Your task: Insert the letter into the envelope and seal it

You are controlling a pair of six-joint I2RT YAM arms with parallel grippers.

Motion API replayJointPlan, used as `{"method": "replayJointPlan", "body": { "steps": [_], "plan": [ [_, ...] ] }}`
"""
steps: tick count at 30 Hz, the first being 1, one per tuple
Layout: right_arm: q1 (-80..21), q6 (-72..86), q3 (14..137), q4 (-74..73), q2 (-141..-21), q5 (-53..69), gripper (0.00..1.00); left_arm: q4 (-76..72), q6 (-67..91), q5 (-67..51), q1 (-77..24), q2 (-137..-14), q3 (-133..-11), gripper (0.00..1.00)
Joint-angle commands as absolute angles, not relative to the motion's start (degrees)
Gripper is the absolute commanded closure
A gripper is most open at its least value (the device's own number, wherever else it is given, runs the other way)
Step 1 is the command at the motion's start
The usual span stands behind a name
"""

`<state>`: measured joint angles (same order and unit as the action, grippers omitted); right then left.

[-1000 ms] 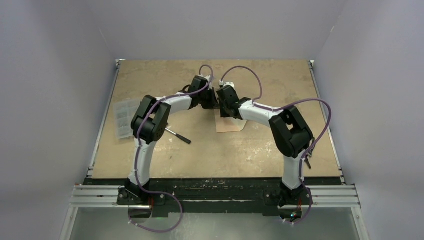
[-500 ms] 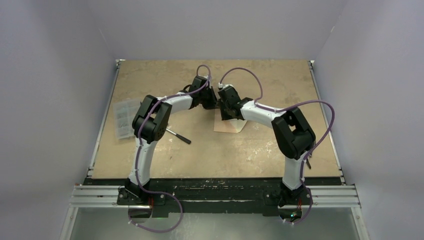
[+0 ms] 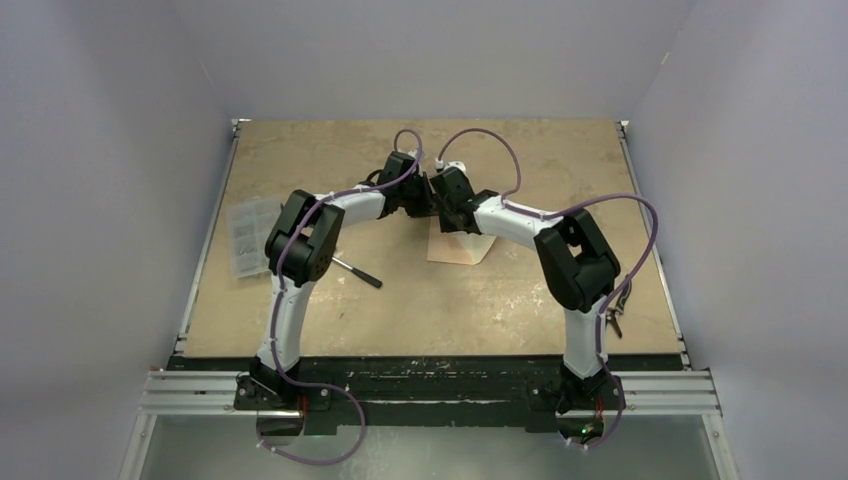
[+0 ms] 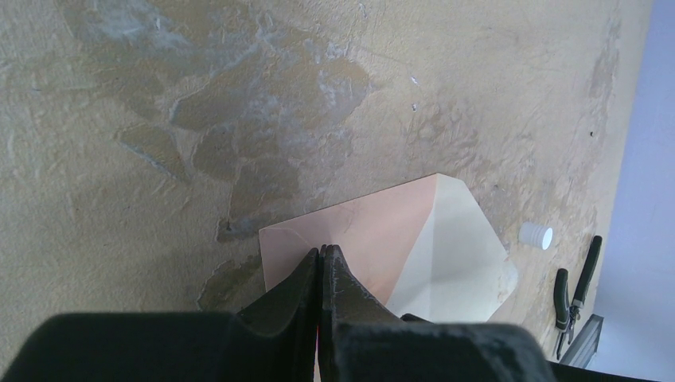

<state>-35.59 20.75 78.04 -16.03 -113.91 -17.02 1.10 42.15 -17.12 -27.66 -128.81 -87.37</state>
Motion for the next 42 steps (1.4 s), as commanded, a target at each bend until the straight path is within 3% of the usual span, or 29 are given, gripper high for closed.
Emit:
{"method": "replayJointPlan", "body": {
  "steps": [1, 13, 21, 29, 42],
  "plan": [
    [-34.71, 21.09, 77.90, -21.94, -116.40, -19.38, 1.00, 9.71, 37.92, -10.46, -27.24, -134.29, -84.44, 1.00],
    [-35.20, 16.63, 76.99, -28.28, -113.00, -2.91, 1.00, 10.72, 39.26, -8.98, -27.08, -135.00, -85.16, 1.00],
    [-35.24, 16.24, 77.13, -30.17, -113.60, -4.61, 1.00, 9.95, 39.81, -9.31, -26.89, -134.83, -83.76, 1.00],
    [-32.75, 19.71, 83.72, -28.63, -118.20, -16.62, 1.00, 7.69, 39.41, -13.36, -26.95, -135.16, -83.47, 1.00],
    [-32.43, 17.68, 83.72, -25.61, -118.01, -11.29, 1.00, 7.20, 40.05, -13.85, -26.89, -135.26, -83.90, 1.00]
  ]
}}
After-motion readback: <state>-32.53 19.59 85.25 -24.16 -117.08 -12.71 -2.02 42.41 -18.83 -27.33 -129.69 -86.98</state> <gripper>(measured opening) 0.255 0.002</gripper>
